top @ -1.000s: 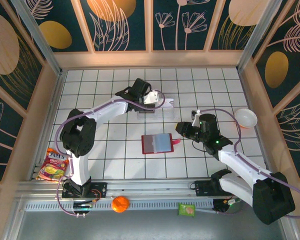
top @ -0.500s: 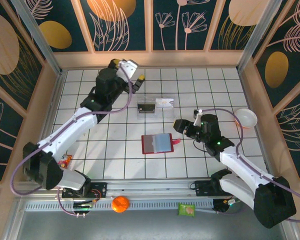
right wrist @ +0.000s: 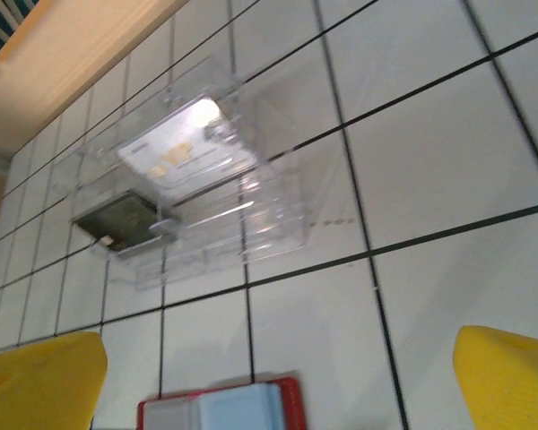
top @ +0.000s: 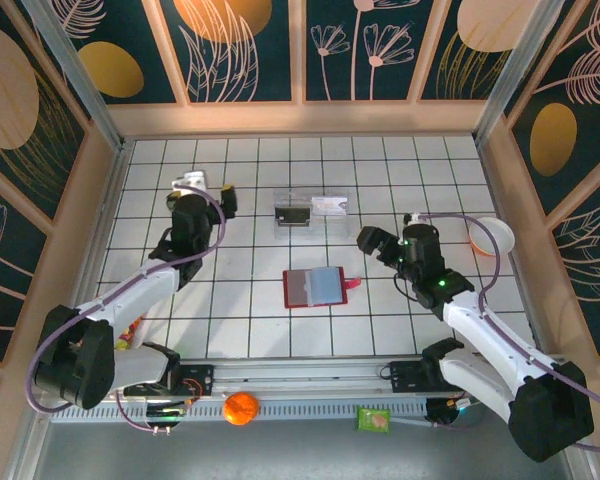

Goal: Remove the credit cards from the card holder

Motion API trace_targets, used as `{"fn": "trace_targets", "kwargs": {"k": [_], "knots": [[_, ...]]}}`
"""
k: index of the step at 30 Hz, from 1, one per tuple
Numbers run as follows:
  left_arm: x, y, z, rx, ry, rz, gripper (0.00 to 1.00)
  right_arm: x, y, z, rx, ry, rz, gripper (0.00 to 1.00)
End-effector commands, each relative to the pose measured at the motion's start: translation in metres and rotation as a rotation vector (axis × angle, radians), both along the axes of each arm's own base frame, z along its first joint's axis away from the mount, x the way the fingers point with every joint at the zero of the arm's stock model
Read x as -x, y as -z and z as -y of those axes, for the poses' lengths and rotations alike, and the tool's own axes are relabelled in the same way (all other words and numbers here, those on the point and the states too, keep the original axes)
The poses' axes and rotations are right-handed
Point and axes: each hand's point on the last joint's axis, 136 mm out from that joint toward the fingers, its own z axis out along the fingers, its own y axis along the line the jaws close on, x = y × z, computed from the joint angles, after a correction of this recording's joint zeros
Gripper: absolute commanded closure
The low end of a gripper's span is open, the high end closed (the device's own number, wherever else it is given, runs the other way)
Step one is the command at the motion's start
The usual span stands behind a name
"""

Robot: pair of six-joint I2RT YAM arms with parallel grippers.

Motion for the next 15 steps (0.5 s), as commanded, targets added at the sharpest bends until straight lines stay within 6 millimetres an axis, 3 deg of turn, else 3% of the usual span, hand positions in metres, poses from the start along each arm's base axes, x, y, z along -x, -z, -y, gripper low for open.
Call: {"fn": "trace_targets", "kwargs": {"k": [1,4,10,15], "knots": [[-0.002,0.006,-0.032,0.113,-0.141,0.043,0.01,-0.007,-0.01,0.02,0.029,0.125,0.023,0.01],[-0.003,0.021,-0.052,0.071,-0.202,0.015,0.01,-0.009,-0.007,0.028,0.048,0.169,0.02,0.01],[-0.001,0.024,-0.095,0.126,-0.28,0.068,0.01,-0.01,-0.004,0.03,0.093,0.151,0.022,0.01],[-0.003,0.039,-0.123,-0.036,-0.39,0.008,0.01,-0.015,-0.007,0.037,0.134,0.17,0.043,0.01]]}}
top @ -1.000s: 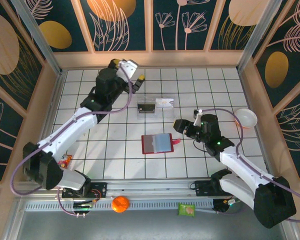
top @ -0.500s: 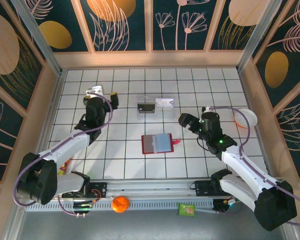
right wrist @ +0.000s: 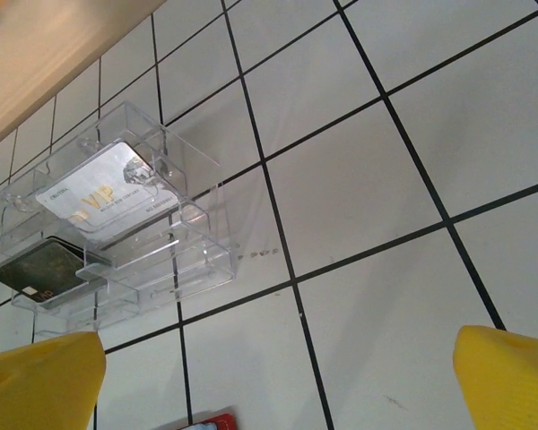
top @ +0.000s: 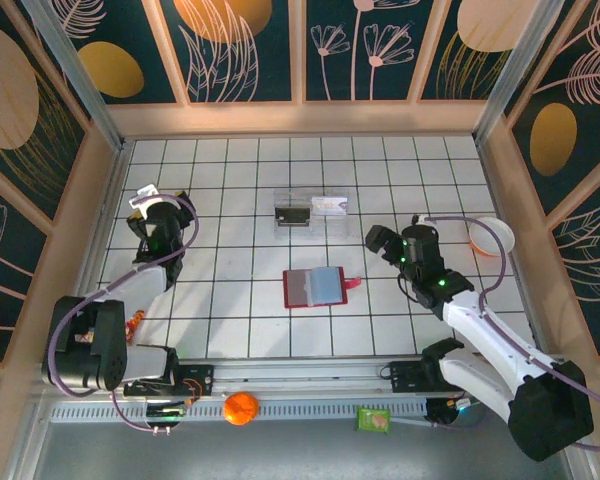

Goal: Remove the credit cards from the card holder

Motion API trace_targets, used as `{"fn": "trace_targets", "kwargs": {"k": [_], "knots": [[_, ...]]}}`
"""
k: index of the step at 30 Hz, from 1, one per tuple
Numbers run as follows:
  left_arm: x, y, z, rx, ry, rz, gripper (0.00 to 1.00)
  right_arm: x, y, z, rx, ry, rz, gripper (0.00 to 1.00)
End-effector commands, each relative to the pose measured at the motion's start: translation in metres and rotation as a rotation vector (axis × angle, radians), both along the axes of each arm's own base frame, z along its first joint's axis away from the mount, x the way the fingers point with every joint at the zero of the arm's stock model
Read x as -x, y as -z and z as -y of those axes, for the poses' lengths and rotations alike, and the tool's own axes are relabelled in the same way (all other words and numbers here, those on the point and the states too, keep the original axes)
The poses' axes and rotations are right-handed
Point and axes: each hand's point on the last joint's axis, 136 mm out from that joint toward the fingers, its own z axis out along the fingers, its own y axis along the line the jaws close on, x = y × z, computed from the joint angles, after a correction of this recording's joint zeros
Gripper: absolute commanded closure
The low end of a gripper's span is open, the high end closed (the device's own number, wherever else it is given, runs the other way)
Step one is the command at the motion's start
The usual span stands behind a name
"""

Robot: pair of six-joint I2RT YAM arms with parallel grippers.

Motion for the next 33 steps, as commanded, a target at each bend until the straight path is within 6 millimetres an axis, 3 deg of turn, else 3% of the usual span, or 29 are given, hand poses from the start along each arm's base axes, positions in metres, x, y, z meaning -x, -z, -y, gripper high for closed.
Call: {"fn": "trace_targets", "kwargs": {"k": [1,6,10,16,23,28,32,33], "knots": [[-0.003,0.003,-0.017,-0.074,-0.077,-0.011,0.01,-0.012,-0.017,0.011,0.048,0.047,0.059,0.01],[-0.001,0.007,-0.031,-0.149,-0.121,-0.009,0.01,-0.016,-0.024,0.026,0.092,0.119,0.1,0.01],[-0.005,0.011,-0.032,-0.118,-0.058,0.016,0.01,-0.019,-0.04,0.025,0.109,0.089,0.191,0.01],[0.003,0.022,-0.013,-0.131,0.077,0.088,0.01,-0.017,-0.062,0.027,0.113,0.076,0.318,0.01],[-0.006,0.025,0.018,-0.154,0.272,0.076,0.01,-0.014,-0.07,0.033,0.178,0.065,0.428,0.01],[-0.003,0.024,0.02,-0.158,0.285,0.088,0.01,-0.015,-0.075,0.038,0.201,0.082,0.447,0.01],[0.014,0.024,0.021,-0.163,0.291,0.153,0.01,-0.018,-0.078,0.04,0.205,0.102,0.455,0.01],[0.023,0.014,0.025,-0.188,0.307,0.24,0.01,-0.019,-0.078,0.041,0.207,0.106,0.457,0.01]]}}
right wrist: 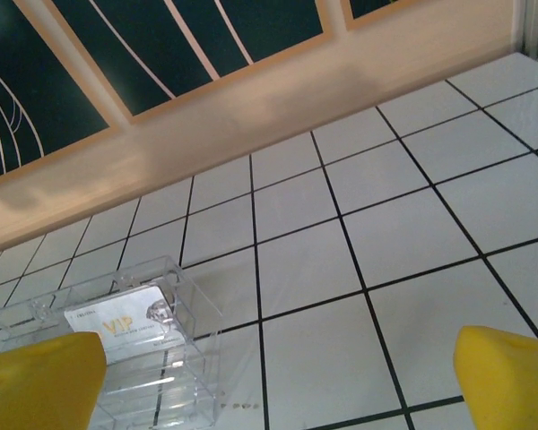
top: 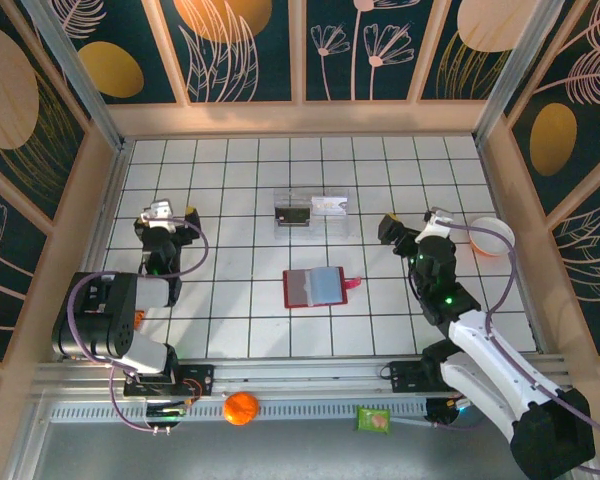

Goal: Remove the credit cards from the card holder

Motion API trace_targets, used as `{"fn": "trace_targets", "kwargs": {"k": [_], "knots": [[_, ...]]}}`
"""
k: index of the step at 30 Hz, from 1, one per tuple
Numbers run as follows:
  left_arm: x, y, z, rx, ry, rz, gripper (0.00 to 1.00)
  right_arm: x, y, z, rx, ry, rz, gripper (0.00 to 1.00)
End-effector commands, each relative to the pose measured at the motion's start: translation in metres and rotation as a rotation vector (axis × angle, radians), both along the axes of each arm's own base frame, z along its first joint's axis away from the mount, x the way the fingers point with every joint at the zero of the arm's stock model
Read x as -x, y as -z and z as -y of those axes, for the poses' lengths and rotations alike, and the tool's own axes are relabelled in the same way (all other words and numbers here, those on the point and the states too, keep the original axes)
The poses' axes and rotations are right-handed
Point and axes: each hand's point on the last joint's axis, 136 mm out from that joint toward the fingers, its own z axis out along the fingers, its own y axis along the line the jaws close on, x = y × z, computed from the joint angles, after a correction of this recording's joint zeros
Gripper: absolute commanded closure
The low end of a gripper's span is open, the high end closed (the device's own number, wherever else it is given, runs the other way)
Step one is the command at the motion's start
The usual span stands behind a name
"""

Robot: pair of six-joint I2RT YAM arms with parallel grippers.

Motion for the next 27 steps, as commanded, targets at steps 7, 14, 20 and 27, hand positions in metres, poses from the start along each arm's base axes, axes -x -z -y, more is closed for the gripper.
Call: {"fn": "trace_targets", "kwargs": {"k": [7,14,20,27], "knots": [[0.016,-0.014,-0.021,0.027,-0.126,0.118,0.01,-0.01,-0.012,0.016,0.035,0.08,0.064,0.01],[0.016,-0.014,-0.02,0.026,-0.121,0.117,0.01,-0.024,-0.028,0.053,0.139,0.19,0.147,0.01],[0.016,-0.015,-0.02,0.026,-0.121,0.117,0.01,-0.046,-0.012,0.081,0.276,0.24,0.149,0.01],[0.017,-0.014,-0.02,0.026,-0.121,0.115,0.01,-0.068,0.044,0.098,0.249,0.195,0.1,0.01]]}}
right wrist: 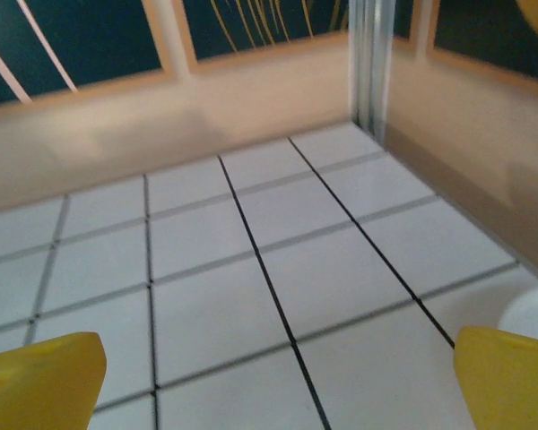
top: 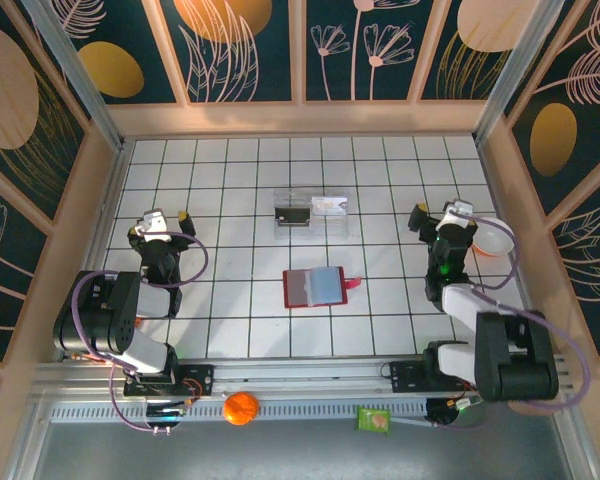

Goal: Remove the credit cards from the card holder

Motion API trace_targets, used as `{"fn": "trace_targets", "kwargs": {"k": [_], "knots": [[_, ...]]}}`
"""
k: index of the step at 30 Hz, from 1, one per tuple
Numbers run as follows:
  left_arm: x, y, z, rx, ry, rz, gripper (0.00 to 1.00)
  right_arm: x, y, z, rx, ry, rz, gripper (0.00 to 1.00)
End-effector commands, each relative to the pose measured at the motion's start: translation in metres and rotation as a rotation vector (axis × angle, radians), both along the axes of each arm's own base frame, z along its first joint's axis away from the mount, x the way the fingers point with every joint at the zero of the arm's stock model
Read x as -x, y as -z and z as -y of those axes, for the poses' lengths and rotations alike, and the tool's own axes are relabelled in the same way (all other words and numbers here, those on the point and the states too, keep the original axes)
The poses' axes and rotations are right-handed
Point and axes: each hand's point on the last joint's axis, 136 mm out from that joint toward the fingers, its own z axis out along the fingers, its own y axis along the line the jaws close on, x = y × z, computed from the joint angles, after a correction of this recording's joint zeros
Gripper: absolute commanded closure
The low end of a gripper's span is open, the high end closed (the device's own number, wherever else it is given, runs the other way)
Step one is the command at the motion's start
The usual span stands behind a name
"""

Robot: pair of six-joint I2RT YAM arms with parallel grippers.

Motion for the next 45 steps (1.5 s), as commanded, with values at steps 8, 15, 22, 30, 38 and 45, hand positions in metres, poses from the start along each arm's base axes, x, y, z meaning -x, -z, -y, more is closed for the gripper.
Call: {"fn": "trace_targets", "kwargs": {"k": [8,15,22,30,38,45], "knots": [[0.0,-0.01,-0.003,0.015,-0.019,0.047,0.01,-0.019,0.016,-0.008,-0.015,-0.119,0.077,0.01],[0.0,-0.01,-0.004,0.015,-0.02,0.046,0.01,-0.009,0.017,-0.016,-0.004,-0.175,0.133,0.01],[0.0,-0.009,-0.003,0.016,-0.02,0.042,0.01,-0.007,0.017,-0.009,0.025,-0.094,0.128,0.01],[0.0,-0.01,-0.003,0.015,-0.019,0.046,0.01,-0.005,0.016,-0.004,0.02,-0.059,0.136,0.01],[0.0,-0.01,-0.003,0.015,-0.019,0.044,0.01,-0.005,0.016,-0.005,0.02,-0.06,0.136,0.01],[-0.001,-0.009,-0.003,0.014,-0.02,0.041,0.01,-0.005,0.016,-0.005,0.02,-0.06,0.137,0.01]]}}
